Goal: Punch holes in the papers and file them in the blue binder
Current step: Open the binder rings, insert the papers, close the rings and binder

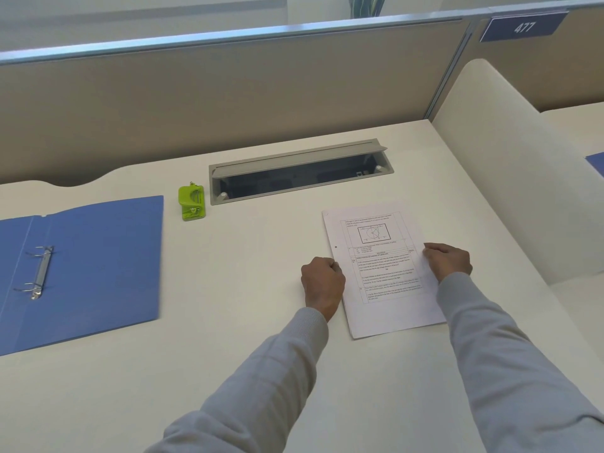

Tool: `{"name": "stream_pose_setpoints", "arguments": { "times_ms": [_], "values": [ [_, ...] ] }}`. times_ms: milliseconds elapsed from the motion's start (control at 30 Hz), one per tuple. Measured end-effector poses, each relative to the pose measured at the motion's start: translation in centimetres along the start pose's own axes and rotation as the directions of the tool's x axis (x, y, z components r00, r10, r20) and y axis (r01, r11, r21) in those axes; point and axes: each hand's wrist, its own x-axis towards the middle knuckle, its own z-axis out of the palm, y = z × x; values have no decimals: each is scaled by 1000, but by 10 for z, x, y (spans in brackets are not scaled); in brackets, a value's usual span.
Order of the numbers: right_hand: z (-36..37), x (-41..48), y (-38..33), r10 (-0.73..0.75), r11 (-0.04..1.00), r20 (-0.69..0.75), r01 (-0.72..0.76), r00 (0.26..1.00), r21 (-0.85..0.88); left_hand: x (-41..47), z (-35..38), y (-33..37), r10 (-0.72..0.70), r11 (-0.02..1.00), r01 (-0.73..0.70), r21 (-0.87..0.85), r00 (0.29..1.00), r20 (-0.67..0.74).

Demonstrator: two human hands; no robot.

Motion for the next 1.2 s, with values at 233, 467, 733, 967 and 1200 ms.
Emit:
{"name": "stream_pose_setpoints", "arguments": {
  "times_ms": [233, 467, 733, 967, 1200],
  "values": [
    [1, 0, 0, 7, 1000, -5, -7, 1000, -3, -2, -5, 3, 10, 999, -12, -38, 999, -39],
    [3, 1, 0, -18, 999, -13, 17, 1000, -46, 0, -4, 3, -36, 997, 36, -68, 999, -3],
    [20, -23, 3, -259, 924, -77, 224, 963, -309, 1, -22, -8, -73, 993, 81, -90, 993, 89],
    [82, -96, -16, -489, 839, 129, 505, 863, -201, 4, -75, -31, -70, 989, 75, -131, 996, 46],
    [156, -182, -39, -499, 833, 380, 553, 779, -39, 7, -167, -72, -88, 984, 68, -166, 990, -114]
  ]
}}
